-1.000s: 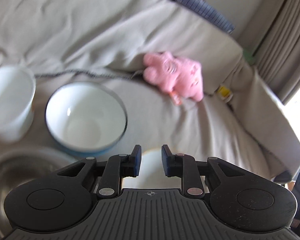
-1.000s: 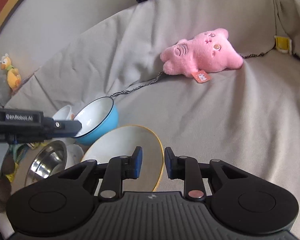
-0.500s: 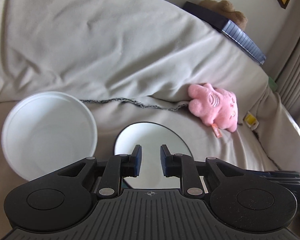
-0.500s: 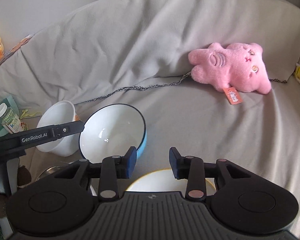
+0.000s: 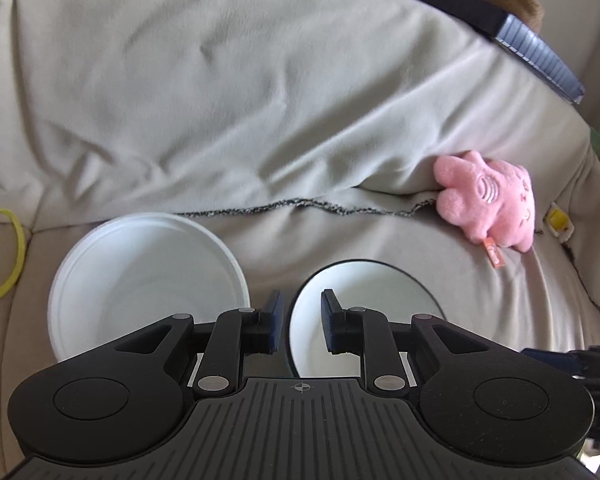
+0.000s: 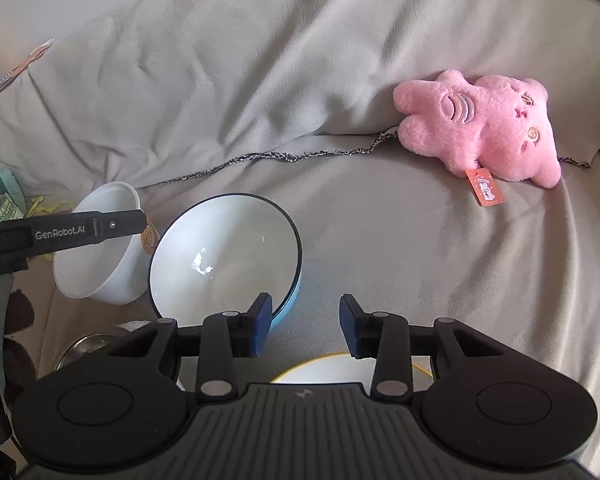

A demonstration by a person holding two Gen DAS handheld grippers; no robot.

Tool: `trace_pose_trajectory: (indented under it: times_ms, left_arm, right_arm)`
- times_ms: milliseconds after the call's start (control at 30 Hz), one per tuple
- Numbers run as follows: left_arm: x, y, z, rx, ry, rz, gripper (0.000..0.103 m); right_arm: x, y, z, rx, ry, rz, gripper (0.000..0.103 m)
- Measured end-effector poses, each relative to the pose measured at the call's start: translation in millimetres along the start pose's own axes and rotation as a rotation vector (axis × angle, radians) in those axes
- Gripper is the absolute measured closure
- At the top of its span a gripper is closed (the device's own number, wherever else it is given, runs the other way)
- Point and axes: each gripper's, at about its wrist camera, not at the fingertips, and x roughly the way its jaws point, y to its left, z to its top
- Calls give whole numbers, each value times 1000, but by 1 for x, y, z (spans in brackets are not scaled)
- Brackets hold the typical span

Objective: Organize plates and bowls

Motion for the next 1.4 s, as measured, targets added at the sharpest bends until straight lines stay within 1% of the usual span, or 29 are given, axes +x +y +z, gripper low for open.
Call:
trace_pose_trajectory:
  times_ms: [67, 100, 133, 200, 233, 333, 467, 500, 567, 600, 700, 867, 933, 967, 1000, 1067, 1100, 1167, 1233, 1300, 1400]
  left_arm:
    - [6, 5, -5, -6, 21, -11, 81]
    - [8, 6, -8, 2, 29, -13, 81]
    - [10, 6, -10, 15, 37, -7, 80]
    - [16, 5, -10, 32, 48, 6, 80]
    - [19, 6, -10, 28, 58, 8, 80]
    - [33, 11, -11, 5, 102, 8, 81]
    - [39, 14, -10, -24, 111, -60, 81]
    - [40, 13, -9, -28, 109, -72, 79]
    - [42, 11, -10, -25, 112, -68, 77]
    - [43, 10, -10, -22, 115, -66, 76]
    - [44, 6, -8, -8, 123, -65, 71]
    - [60, 1, -4, 38, 155, -60, 71]
    - [64, -1, -2, 51, 157, -60, 71]
    - [64, -2, -2, 60, 157, -61, 69]
    - [64, -3, -3, 71, 158, -62, 68]
    - [65, -4, -3, 84, 157, -65, 68]
    - [65, -4, -3, 79, 156, -69, 68]
    - [64, -4, -4, 67, 154, -63, 67]
    - [64, -10, -6, 82, 158, -42, 66]
    - [64, -19, -7, 106, 160, -32, 66]
    - [70, -36, -6, 152, 175, -30, 66]
  right_arm:
    - [1, -3, 5, 8, 7, -22, 55]
    - [3, -5, 7, 6, 12, -24, 43]
    - [7, -5, 9, -6, 22, -13, 37]
    - [15, -4, 11, -26, 26, -6, 37]
    - [20, -2, 12, -21, 25, -15, 37]
    - [33, -2, 16, 18, 41, -2, 37]
    - [50, -4, 18, 58, 51, -26, 37]
    - [54, -7, 19, 70, 55, -26, 37]
    - [63, -12, 20, 106, 71, -21, 37]
    - [68, -15, 19, 124, 81, -15, 38]
    - [82, -20, 17, 165, 113, 5, 44]
    - [99, -22, 18, 198, 151, 47, 49]
    - [108, -21, 20, 215, 180, 65, 57]
    - [113, -21, 20, 223, 194, 72, 58]
    - [118, -19, 20, 229, 208, 80, 62]
    - [126, -15, 20, 224, 228, 90, 72]
    - [129, -13, 21, 218, 236, 94, 80]
    - [130, -8, 22, 198, 242, 91, 81]
    - [127, -8, 22, 179, 235, 101, 83]
    - [121, -16, 23, 176, 235, 116, 85]
    - [112, -32, 30, 171, 207, 115, 85]
